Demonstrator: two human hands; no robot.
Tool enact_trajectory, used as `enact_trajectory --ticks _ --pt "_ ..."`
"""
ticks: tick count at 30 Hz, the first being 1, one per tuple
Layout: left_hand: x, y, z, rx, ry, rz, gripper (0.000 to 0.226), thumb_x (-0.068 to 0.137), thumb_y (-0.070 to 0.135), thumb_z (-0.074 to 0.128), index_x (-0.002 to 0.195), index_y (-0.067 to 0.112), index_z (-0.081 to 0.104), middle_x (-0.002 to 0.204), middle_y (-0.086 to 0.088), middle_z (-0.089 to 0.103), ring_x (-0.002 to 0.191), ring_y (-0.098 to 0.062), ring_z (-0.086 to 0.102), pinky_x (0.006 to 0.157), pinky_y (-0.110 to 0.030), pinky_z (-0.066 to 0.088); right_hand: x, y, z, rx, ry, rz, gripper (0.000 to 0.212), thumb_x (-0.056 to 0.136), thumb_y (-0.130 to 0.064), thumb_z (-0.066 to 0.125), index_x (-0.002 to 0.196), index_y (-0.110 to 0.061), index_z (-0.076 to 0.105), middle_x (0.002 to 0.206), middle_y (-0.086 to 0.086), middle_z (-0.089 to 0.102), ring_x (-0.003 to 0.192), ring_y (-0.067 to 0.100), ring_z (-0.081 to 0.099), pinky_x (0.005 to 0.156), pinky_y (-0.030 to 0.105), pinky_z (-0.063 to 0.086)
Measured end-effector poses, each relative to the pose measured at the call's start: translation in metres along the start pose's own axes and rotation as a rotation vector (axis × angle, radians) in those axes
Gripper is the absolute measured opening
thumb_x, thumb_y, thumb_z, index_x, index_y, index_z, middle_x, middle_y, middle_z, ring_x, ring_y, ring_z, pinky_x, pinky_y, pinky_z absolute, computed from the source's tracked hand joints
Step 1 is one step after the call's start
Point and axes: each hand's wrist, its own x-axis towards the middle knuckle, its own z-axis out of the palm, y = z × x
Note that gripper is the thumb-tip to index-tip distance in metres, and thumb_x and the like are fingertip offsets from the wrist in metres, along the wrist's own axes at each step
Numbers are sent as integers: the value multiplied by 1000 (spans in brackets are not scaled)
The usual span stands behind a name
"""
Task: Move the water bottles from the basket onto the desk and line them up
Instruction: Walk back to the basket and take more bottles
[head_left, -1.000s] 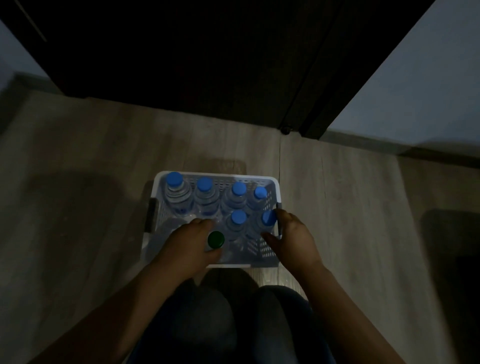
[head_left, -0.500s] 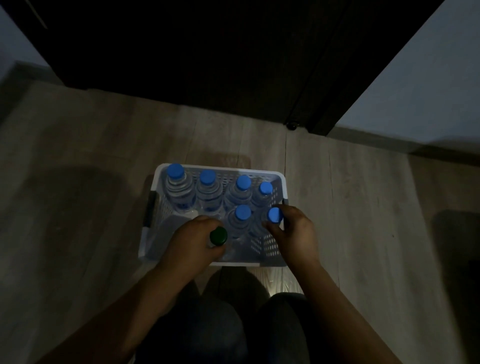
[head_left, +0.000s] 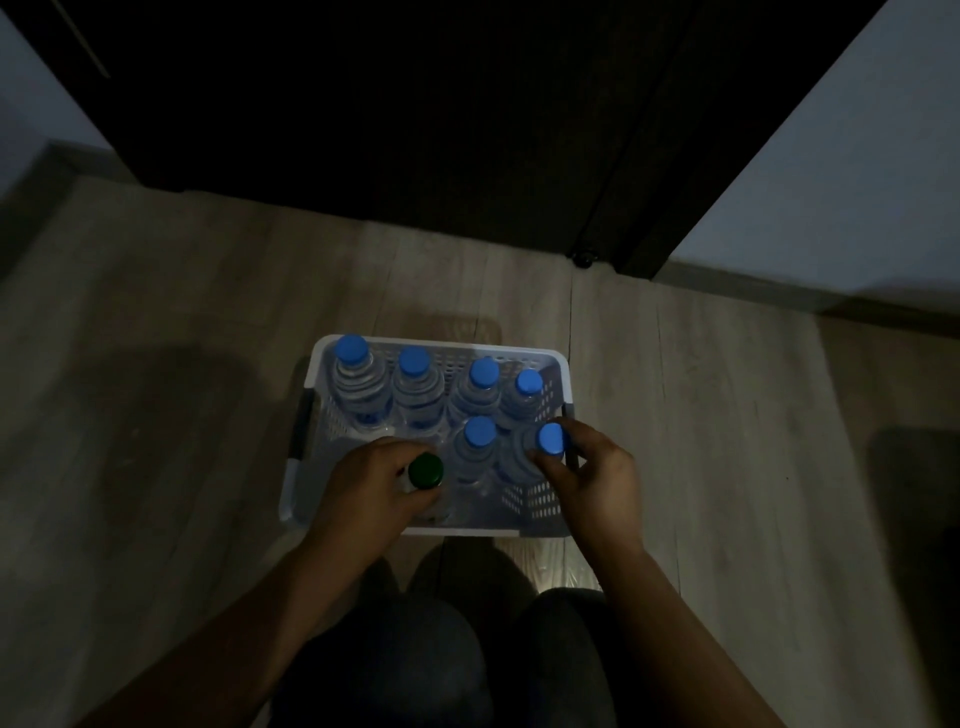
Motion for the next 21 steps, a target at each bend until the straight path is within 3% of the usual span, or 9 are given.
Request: enact_trajectory --ticks 2,4,7,10,16,21 --pt "-3 2 -3 12 5 23 26 72 19 80 91 30 66 89 14 62 86 -2 59 79 -27 51 -4 -10 -5 68 15 -20 26 85 -26 68 108 -34 62 107 -15 67 101 4 63 85 32 56" --pt "-5 7 -7 32 15 38 26 73 19 80 96 25 67 91 13 61 87 -2 59 77 -22 48 -7 -22 -12 114 32 -61 28 85 -24 68 103 -44 59 101 -24 67 99 -1 64 82 26 57" --pt "-6 23 -23 26 48 30 26 74 26 79 96 27 66 88 24 56 83 9 54 72 -4 36 -8 -39 -24 153 64 -95 24 86 -23 68 109 -28 66 106 -17 69 100 -2 64 83 25 57" --pt "-7 49 -45 -4 66 75 23 73 27 80 90 28 64 84 27 53 82 19 53 68 0 39 -11 -65 -40 181 112 -115 28 85 -22 69 113 -19 66 109 -10 70 102 1 64 86 29 56" --pt "-27 122 -109 -38 83 89 30 71 23 81 98 21 68 93 24 58 88 7 59 73 -6 44 -31 -151 -94 147 143 -129 31 82 -19 70 113 -18 66 108 -10 69 102 1 63 84 19 53" --pt "-53 205 -180 -77 107 142 30 69 28 82 92 27 63 95 17 60 90 -5 61 77 -23 51 -57 -241 -150 106 147 -151 31 82 -18 71 112 -24 65 105 -18 67 99 -8 61 77 5 48"
